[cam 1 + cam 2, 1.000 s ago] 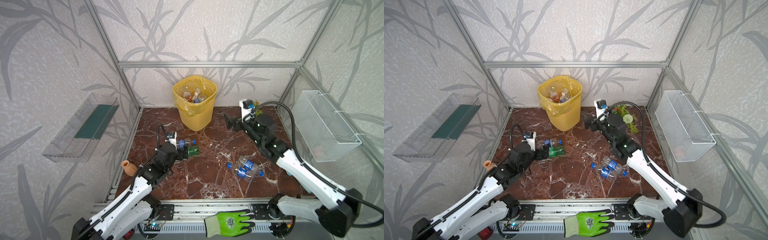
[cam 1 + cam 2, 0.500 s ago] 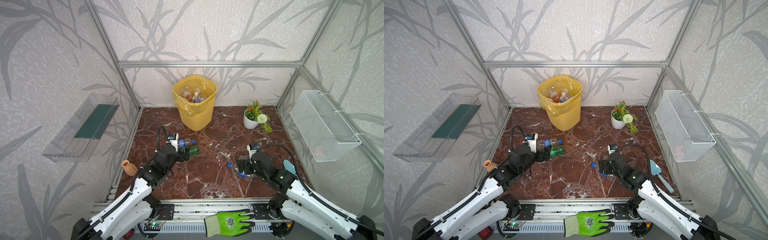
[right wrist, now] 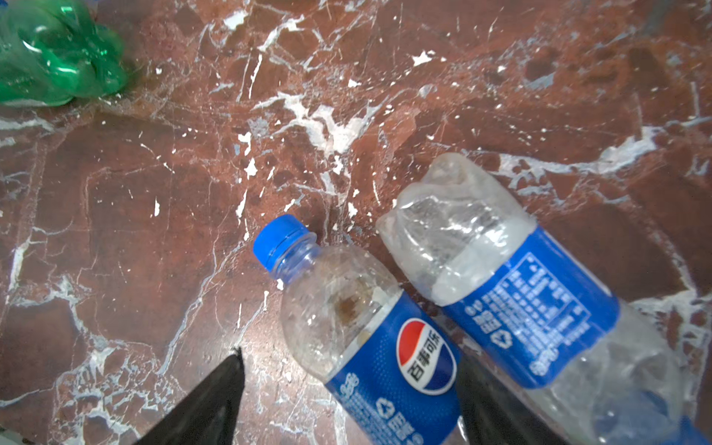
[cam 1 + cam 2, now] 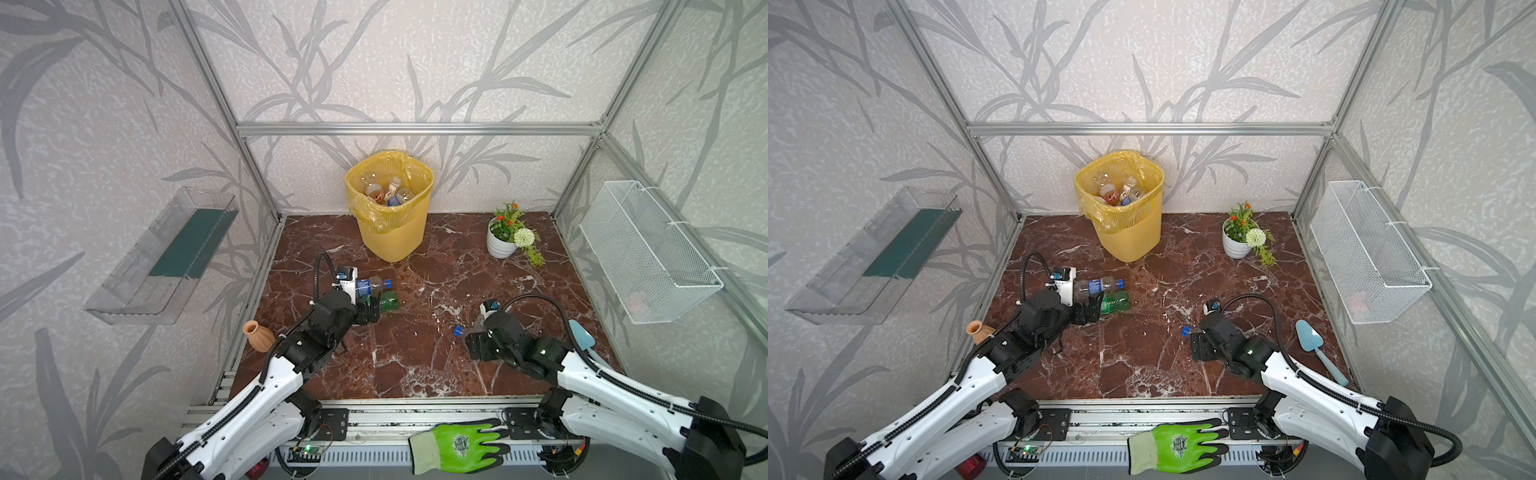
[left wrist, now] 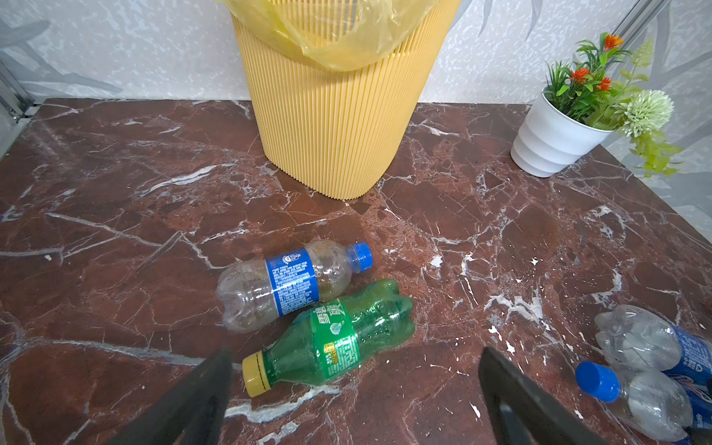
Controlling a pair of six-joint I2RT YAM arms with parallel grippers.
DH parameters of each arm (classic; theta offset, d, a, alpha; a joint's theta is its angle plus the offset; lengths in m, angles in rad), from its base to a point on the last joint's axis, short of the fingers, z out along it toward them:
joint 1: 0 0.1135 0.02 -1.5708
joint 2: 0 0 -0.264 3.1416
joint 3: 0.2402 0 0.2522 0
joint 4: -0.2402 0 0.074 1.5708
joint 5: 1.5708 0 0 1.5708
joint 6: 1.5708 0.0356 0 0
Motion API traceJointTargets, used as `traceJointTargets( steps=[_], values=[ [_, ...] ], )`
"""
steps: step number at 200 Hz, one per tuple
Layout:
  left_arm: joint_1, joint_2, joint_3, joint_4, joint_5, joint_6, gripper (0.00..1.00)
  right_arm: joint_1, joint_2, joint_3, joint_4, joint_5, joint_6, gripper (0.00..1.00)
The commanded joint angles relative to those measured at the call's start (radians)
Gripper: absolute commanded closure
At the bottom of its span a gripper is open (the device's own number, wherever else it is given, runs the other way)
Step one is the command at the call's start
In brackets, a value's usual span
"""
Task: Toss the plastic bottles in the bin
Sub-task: 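Lower the right gripper onto the blue-labelled Pepsi bottle, then grasp the blue-capped Pepsi bottle with the right gripper and lift it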
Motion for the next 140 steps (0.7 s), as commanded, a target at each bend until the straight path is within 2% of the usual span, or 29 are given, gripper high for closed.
traceJointTargets(
  steps=[1,63,96,112,140],
  values=[
    [-0.005,-0.014,-0.013,-0.012,-0.010,-0.003,0.01,0.011,0.032,-0.021,0.028,-0.021,0.019,0.15],
    [-0.006,-0.023,-0.019,-0.024,-0.012,-0.004,0.01,0.047,0.235,0.023,0.093,-0.080,-0.011,0.22],
    [-0.006,-0.032,-0.025,-0.032,-0.021,-0.003,0.01,0.067,0.360,0.086,0.108,-0.093,-0.030,0.32],
    [-0.005,-0.034,-0.025,-0.040,-0.027,-0.001,0.01,0.077,0.381,0.111,0.129,-0.079,-0.033,0.38],
    [-0.006,-0.036,-0.027,-0.046,-0.040,-0.002,0.01,0.085,0.347,0.150,0.188,-0.055,-0.069,0.41]
  ],
)
